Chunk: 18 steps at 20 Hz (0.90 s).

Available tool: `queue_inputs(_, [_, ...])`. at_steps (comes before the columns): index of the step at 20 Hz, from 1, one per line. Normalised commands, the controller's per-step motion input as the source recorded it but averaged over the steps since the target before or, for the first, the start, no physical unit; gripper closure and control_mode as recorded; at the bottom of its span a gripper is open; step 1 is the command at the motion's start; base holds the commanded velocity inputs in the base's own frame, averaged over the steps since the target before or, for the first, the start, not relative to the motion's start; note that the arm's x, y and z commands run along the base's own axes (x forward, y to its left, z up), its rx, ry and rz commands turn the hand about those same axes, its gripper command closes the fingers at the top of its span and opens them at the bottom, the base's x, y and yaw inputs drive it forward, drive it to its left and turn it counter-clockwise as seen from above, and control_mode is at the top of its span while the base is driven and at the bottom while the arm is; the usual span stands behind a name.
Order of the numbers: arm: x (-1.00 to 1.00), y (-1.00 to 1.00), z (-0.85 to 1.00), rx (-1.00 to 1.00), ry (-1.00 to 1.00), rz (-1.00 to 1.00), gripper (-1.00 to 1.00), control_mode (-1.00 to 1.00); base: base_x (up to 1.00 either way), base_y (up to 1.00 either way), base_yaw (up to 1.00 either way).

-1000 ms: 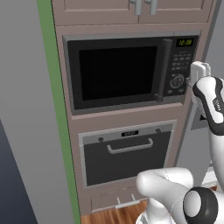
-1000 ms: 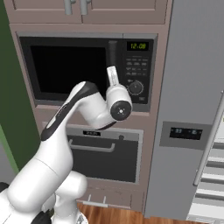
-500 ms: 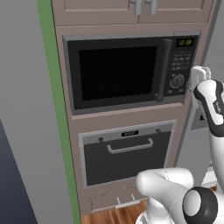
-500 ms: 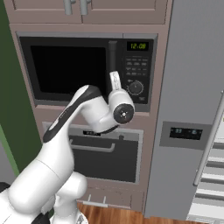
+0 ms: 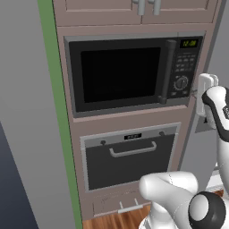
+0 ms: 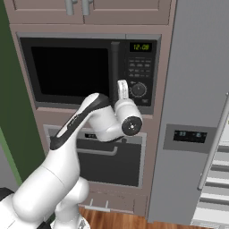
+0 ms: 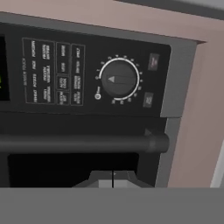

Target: Transport the fish from the fridge to the microwave and turn on the microwave.

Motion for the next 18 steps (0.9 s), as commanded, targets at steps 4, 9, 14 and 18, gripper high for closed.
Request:
queue_inputs(4, [0.0, -0.02, -0.13, 0.04, 0.0, 0.0, 1.0, -1.0, 0.0, 0.0, 0.0])
queue_inputs(9, [0.0, 0.0, -0.16, 0.02, 0.0, 0.0, 1.0, -1.0, 0.0, 0.0, 0.0])
queue_inputs(14, [0.03, 0.0, -0.16, 0.01, 0.01, -0.01, 1.0, -1.0, 0.0, 0.0, 0.0])
queue_inputs(18, [0.07, 0.0, -0.13, 0.02, 0.01, -0.02, 1.0, -1.0, 0.0, 0.0, 0.0])
